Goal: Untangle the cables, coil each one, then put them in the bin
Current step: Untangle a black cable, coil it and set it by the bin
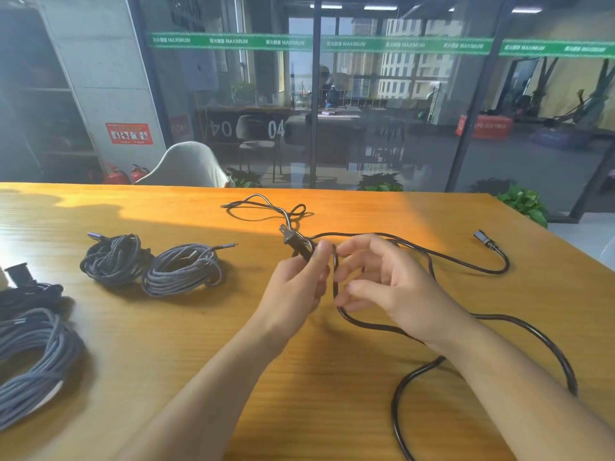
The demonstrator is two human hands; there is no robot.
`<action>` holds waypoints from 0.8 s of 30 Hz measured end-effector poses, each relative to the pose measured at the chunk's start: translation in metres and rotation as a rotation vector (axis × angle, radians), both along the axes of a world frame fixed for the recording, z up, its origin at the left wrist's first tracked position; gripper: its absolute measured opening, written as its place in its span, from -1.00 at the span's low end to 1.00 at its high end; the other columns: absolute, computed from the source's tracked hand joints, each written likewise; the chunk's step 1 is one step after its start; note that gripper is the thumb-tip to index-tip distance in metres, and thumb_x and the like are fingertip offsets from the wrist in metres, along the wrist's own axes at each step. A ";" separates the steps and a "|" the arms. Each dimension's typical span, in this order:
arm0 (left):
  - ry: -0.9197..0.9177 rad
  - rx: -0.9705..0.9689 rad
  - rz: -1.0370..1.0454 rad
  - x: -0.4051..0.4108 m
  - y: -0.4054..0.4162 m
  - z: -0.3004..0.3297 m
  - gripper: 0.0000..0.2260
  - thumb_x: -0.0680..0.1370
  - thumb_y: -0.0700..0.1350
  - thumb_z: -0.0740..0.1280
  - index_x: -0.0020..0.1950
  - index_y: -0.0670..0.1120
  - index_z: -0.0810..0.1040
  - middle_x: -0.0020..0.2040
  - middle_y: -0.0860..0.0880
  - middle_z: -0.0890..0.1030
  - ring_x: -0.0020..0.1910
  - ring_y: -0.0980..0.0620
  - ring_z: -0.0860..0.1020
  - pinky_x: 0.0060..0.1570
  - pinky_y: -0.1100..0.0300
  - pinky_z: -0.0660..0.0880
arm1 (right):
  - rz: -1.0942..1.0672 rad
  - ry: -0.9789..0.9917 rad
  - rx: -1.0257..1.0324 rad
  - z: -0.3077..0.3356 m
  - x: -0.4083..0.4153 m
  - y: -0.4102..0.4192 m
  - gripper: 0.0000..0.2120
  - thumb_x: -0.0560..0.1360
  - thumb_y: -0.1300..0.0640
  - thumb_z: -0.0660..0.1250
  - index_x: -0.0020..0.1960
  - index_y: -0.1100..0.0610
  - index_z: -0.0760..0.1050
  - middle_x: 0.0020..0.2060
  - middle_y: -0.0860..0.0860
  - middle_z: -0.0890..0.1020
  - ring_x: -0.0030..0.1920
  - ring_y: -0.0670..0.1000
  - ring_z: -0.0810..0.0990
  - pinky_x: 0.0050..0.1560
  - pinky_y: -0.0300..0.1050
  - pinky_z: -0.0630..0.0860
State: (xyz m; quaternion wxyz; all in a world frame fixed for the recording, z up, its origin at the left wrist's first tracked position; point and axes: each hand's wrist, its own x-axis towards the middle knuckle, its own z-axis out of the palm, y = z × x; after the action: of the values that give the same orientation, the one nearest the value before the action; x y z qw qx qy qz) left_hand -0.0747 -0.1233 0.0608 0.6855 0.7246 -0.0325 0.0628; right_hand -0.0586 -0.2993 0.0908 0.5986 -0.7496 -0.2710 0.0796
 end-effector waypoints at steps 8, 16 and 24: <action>0.041 0.044 -0.142 -0.001 -0.003 -0.005 -0.51 0.66 0.32 0.11 -0.18 -0.08 0.38 -0.32 0.02 0.16 -0.33 -0.01 0.12 -0.28 0.06 0.07 | 0.131 0.210 0.307 -0.005 0.003 0.000 -0.67 0.44 0.35 0.41 0.06 0.11 0.34 -0.14 0.03 0.43 -0.09 0.04 0.56 0.26 0.11 0.62; 0.113 -0.012 -0.243 -0.003 -0.014 -0.006 -0.47 0.59 0.42 0.05 -0.28 0.02 0.38 -0.31 0.00 0.16 -0.26 -0.07 0.11 -0.24 0.01 0.07 | 0.182 0.018 0.315 -0.009 0.002 0.004 -0.58 0.38 0.50 0.35 -0.01 0.12 0.24 -0.21 -0.01 0.40 -0.18 -0.01 0.45 -0.02 -0.07 0.63; 0.049 -0.071 -0.120 0.000 -0.007 -0.003 -0.57 0.74 0.04 0.13 -0.29 -0.06 0.46 -0.39 -0.03 0.29 -0.39 -0.01 0.21 -0.25 -0.03 0.08 | 0.233 0.012 0.223 -0.010 0.003 0.004 -0.64 0.50 0.48 0.43 -0.01 0.16 0.32 -0.15 0.05 0.42 -0.11 0.03 0.49 -0.01 0.02 0.64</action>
State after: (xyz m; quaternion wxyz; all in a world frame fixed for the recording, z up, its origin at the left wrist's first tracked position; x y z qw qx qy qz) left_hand -0.0744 -0.1308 0.0578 0.7138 0.6981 -0.0566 0.0051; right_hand -0.0560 -0.2953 0.0810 0.6665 -0.6414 -0.3597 0.1226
